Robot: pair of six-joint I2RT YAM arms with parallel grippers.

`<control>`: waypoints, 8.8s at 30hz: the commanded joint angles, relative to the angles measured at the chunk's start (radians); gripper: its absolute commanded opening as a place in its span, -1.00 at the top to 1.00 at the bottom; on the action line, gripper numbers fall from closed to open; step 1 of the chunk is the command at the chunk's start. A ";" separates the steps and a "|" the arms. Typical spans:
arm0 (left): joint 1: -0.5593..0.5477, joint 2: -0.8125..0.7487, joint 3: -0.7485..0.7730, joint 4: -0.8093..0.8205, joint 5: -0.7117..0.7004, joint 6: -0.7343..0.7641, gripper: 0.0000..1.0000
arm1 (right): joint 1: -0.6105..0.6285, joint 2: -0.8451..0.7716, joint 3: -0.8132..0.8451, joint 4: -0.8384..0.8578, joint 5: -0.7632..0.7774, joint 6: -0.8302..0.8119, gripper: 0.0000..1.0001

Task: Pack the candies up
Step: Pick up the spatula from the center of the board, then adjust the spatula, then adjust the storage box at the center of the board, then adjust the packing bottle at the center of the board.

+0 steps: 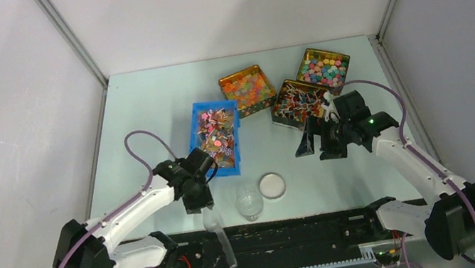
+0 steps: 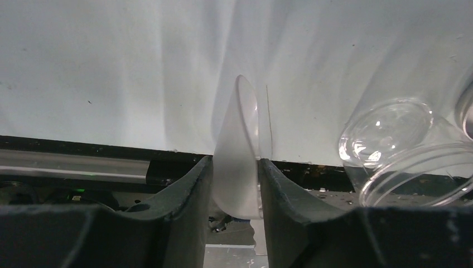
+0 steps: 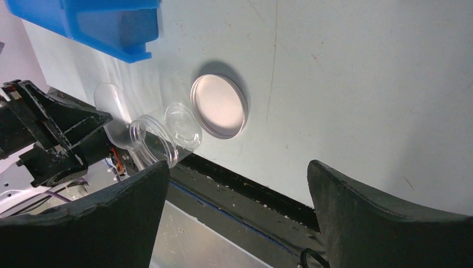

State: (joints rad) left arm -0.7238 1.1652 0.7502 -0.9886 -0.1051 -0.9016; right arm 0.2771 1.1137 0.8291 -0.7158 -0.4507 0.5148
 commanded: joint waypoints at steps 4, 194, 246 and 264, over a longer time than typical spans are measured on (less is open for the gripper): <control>-0.007 0.002 -0.029 0.020 -0.020 -0.025 0.27 | 0.009 0.015 0.007 0.043 -0.042 0.001 -0.90; 0.197 0.408 0.444 0.395 0.478 0.154 -0.61 | 0.217 -0.034 0.321 -0.190 0.274 -0.244 1.00; -0.068 -0.017 0.134 0.151 0.293 0.030 -0.27 | 0.149 0.024 0.320 -0.217 0.083 -0.301 1.00; -0.076 0.100 0.006 0.368 0.293 -0.012 0.38 | 0.226 0.026 0.365 -0.222 0.106 -0.257 1.00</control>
State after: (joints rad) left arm -0.7944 1.2495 0.7235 -0.6407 0.1947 -0.9340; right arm 0.4664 1.1507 1.1381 -0.9592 -0.3511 0.2371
